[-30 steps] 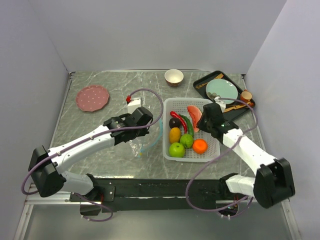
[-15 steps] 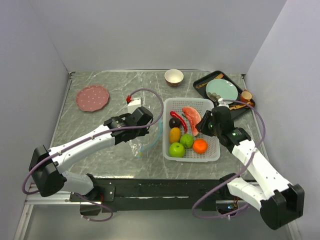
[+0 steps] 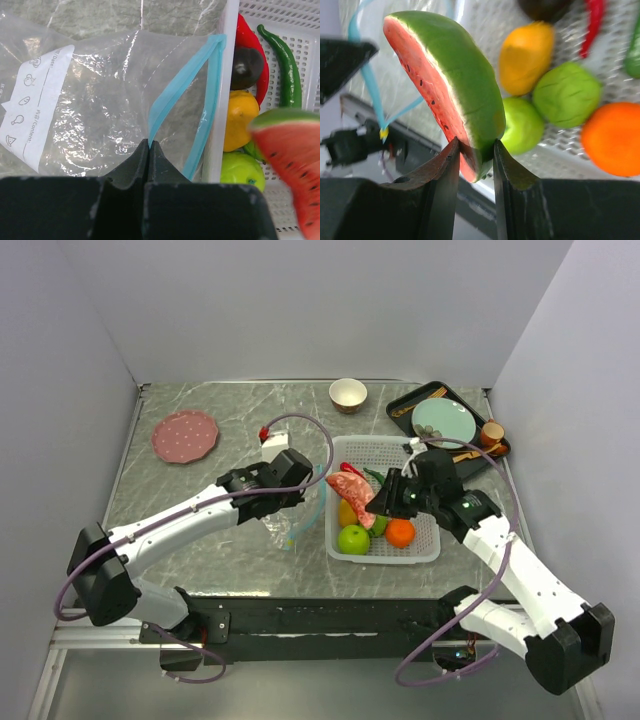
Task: Place the food in the zip-top bag and seal the zipper
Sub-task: Pick up the fake fruit from the bin, then place the fake fruit in the zipper food storage bag.
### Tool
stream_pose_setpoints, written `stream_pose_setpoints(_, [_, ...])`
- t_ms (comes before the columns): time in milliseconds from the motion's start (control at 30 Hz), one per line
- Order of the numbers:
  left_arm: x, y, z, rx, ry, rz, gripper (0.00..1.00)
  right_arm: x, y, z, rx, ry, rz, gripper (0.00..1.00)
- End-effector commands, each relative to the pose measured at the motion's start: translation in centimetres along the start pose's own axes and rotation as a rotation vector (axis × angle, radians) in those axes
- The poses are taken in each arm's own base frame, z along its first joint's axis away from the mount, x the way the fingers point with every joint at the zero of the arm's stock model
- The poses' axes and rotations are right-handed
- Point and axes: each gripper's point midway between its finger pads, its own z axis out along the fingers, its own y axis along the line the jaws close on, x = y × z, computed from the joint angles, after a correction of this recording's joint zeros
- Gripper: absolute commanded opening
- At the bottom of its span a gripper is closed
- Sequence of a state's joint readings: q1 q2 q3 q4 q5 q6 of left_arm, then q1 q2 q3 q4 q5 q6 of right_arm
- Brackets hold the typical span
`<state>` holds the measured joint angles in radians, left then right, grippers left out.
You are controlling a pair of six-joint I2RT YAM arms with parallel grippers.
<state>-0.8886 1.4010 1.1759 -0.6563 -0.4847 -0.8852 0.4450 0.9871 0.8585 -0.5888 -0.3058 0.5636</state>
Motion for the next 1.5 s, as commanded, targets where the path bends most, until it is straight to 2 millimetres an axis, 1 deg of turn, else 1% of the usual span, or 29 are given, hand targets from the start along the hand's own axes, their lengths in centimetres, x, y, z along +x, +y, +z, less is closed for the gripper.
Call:
stream_pose_setpoints(0, [-2.1, -1.3, -0.4, 0.034, -0.057, -0.044, 0.01, 0.4, 3.4, 0.4, -0.124, 0.047, -0.019, 0.12])
stream_pose_setpoints(33, [-2.0, -1.3, -0.4, 0.035, -0.058, -0.045, 0.01, 0.8, 3.6, 0.9, -0.128, 0.074, -0.004, 0.12])
stream_pose_setpoints(67, [-2.1, -1.3, -0.5, 0.040, -0.060, -0.051, 0.01, 1.1, 4.4, 1.2, -0.155, 0.086, -0.008, 0.12])
stream_pose_setpoints(167, [-2.0, -1.3, -0.5, 0.047, -0.061, -0.052, 0.01, 2.2, 5.5, 2.4, -0.169, 0.126, -0.003, 0.12])
stream_pose_setpoints(200, [-2.0, -1.3, -0.6, 0.049, -0.061, -0.053, 0.01, 2.2, 5.7, 2.6, -0.163, 0.132, 0.000, 0.12])
stream_pose_setpoints(267, [-2.1, -1.4, -0.7, 0.054, -0.063, -0.056, 0.01, 2.9, 5.6, 3.6, -0.140, 0.169, 0.007, 0.12])
stream_pose_setpoints(333, [-1.8, -1.4, -0.7, 0.067, -0.057, -0.055, 0.01, 3.1, 5.5, 4.4, -0.119, 0.193, 0.013, 0.12])
stream_pose_setpoints(433, [-1.3, -1.4, -0.9, 0.089, -0.043, -0.056, 0.01, 2.7, 6.0, 5.0, -0.126, 0.197, 0.015, 0.12])
stream_pose_setpoints(533, [-0.9, -1.2, -1.1, 0.102, -0.036, -0.060, 0.01, 1.9, 7.0, 5.5, -0.145, 0.195, 0.020, 0.12])
stream_pose_setpoints(600, [-0.6, -0.9, -1.3, 0.104, -0.034, -0.062, 0.01, 1.1, 8.0, 5.7, -0.172, 0.183, 0.023, 0.13])
stream_pose_setpoints(633, [-0.6, -0.8, -1.4, 0.105, -0.035, -0.062, 0.01, 1.1, 8.3, 6.0, -0.180, 0.196, 0.034, 0.13])
stream_pose_setpoints(700, [-0.5, -0.6, -1.5, 0.106, -0.035, -0.064, 0.01, 0.4, 9.4, 6.2, -0.209, 0.183, 0.032, 0.13])
stream_pose_setpoints(733, [-0.4, -0.5, -1.5, 0.105, -0.033, -0.061, 0.01, 0.5, 9.4, 6.7, -0.205, 0.193, 0.046, 0.13])
stream_pose_setpoints(800, [-0.3, -0.5, -1.5, 0.108, -0.030, -0.063, 0.01, 0.2, 10.1, 7.0, -0.221, 0.197, 0.050, 0.13])
stream_pose_setpoints(833, [-0.4, -0.6, -1.6, 0.112, -0.030, -0.063, 0.01, 0.3, 10.1, 7.5, -0.216, 0.210, 0.057, 0.13])
stream_pose_setpoints(900, [-0.4, -0.6, -1.6, 0.115, -0.029, -0.061, 0.01, 0.4, 10.6, 7.9, -0.214, 0.223, 0.054, 0.15])
stream_pose_setpoints(1033, [-0.3, -0.7, -1.6, 0.120, -0.026, -0.059, 0.01, 0.2, 11.6, 8.2, -0.232, 0.209, 0.060, 0.21])
stream_pose_setpoints(1067, [-0.4, -0.8, -1.7, 0.122, -0.027, -0.060, 0.01, 0.3, 12.1, 8.1, -0.245, 0.213, 0.052, 0.21])
stream_pose_setpoints(1133, [-0.5, -0.9, -1.7, 0.122, -0.027, -0.060, 0.01, 0.4, 12.2, 8.5, -0.235, 0.223, 0.048, 0.22])
stream_pose_setpoints(1200, [-0.6, -1.0, -1.8, 0.125, -0.030, -0.064, 0.01, 0.7, 12.6, 8.7, -0.249, 0.232, 0.037, 0.25])
stream_pose_setpoints(1233, [-0.8, -1.0, -2.0, 0.128, -0.033, -0.067, 0.01, 0.6, 12.9, 8.8, -0.262, 0.228, 0.033, 0.34])
stream_pose_setpoints(1267, [-1.0, -1.1, -2.1, 0.131, -0.037, -0.070, 0.01, 0.7, 13.0, 8.8, -0.269, 0.236, 0.031, 0.40])
stream_pose_setpoints(1300, [-1.0, -1.0, -2.1, 0.129, -0.037, -0.071, 0.01, 0.9, 13.1, 8.9, -0.272, 0.243, 0.025, 0.43])
stream_pose_setpoints(1333, [-1.2, -1.0, -2.4, 0.131, -0.043, -0.075, 0.01, 0.9, 13.1, 9.0, -0.273, 0.243, 0.023, 0.49])
stream_pose_setpoints(1400, [-1.6, -0.9, -2.8, 0.134, -0.056, -0.091, 0.01, 1.0, 13.1, 9.0, -0.279, 0.245, 0.015, 0.54])
stream_pose_setpoints(1433, [-1.9, -0.9, -3.2, 0.141, -0.065, -0.098, 0.01, 1.0, 13.1, 9.0, -0.281, 0.244, 0.013, 0.60])
stream_pose_setpoints(1467, [-2.1, -0.9, -3.4, 0.144, -0.069, -0.102, 0.01, 1.1, 12.9, 9.0, -0.278, 0.243, 0.004, 0.61])
